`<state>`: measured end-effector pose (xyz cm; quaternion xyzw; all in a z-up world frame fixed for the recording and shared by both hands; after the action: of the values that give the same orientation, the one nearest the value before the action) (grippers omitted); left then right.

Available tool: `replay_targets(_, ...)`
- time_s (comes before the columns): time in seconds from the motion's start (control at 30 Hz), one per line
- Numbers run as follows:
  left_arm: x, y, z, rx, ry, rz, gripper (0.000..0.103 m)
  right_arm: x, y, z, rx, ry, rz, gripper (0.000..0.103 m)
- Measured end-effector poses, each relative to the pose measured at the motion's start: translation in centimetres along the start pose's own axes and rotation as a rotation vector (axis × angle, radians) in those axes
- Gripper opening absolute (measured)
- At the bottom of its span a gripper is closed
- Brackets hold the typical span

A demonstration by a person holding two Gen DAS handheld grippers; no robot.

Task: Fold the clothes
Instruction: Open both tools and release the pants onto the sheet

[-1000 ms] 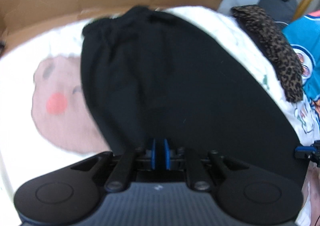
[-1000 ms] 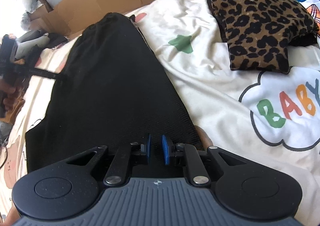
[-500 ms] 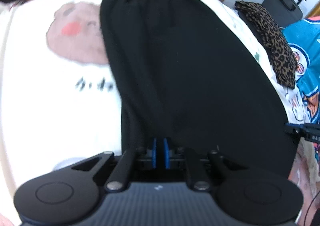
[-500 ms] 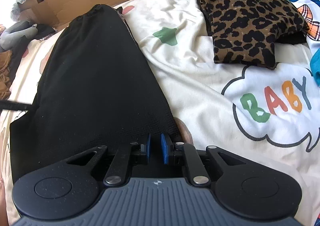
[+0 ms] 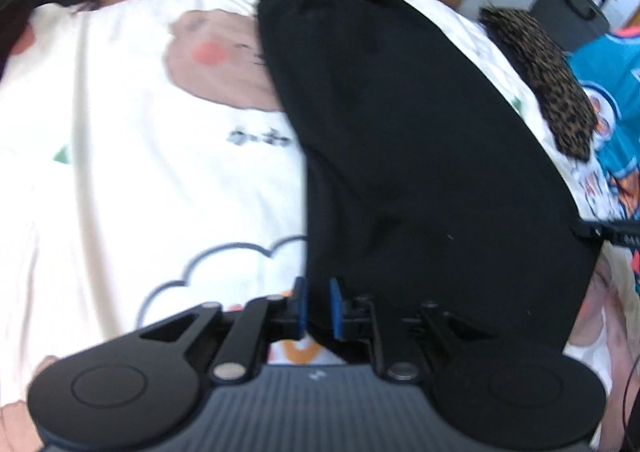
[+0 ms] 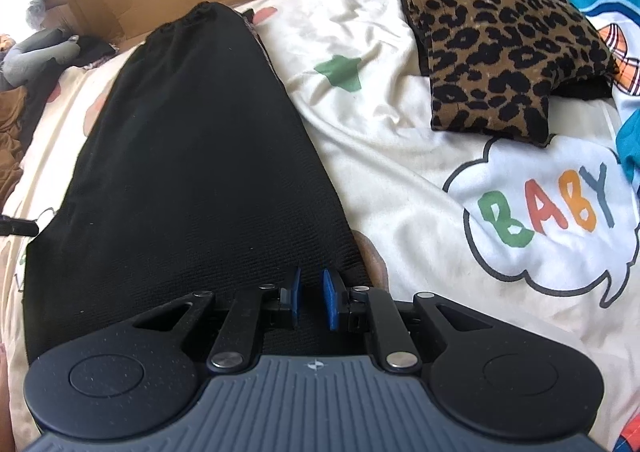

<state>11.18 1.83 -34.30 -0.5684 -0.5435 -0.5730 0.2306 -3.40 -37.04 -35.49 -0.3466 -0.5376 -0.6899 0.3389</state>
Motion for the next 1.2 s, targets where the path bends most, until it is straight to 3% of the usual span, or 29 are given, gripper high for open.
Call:
replay_targets(0.07, -0.2, 0.2, 0.8, 0.049, -0.025, 0.002, 0.035, 0.4, 0.1, -0.1, -0.011, -0.012, -0.011, 0.029)
replay_targets(0.3, -2.8, -1.1, 1.3, 0.118, -0.081, 0.066, 0.034, 1.0, 0.2, -0.9, 0.008, -0.069, -0.014, 0.033)
replay_targets(0.4, -2.2, -1.9, 2.4, 0.162, -0.102, 0.076, 0.025, 1.0, 0.0, -1.4, -0.003, -0.085, -0.006, 0.034)
replay_targets(0.47, -1.9, -2.0, 2.8, 0.188, -0.115, 0.084, 0.009, 0.7, -0.4, -1.7, -0.009, -0.089, 0.019, 0.035)
replay_targets(0.53, -1.5, -2.0, 3.2, 0.211, -0.126, 0.078, 0.007, 0.2, -1.0, -2.0, -0.026, -0.084, 0.053, 0.035)
replay_targets(1.07, -2.4, -1.8, 3.5, 0.195, -0.084, 0.077, 0.006, 0.1, -1.9, -3.1, -0.071, -0.04, 0.09, 0.03)
replay_targets(1.2, -2.3, -1.7, 3.5, 0.209, -0.036, 0.149, 0.009, 0.5, -2.3, -3.3, -0.07, -0.03, 0.093, 0.03)
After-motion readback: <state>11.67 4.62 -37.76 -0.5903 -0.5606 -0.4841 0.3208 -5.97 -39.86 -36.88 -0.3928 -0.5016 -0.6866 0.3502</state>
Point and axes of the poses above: each gripper's, at about its wrist camera, not at the fingertips, and x roughly against the way its jaws point, z to its left, y to its top, the point moved 5 cm from there along -x, roughly the way its jaws point, and after that the axes turned 6 degrees about x, right-handed, at the moved point
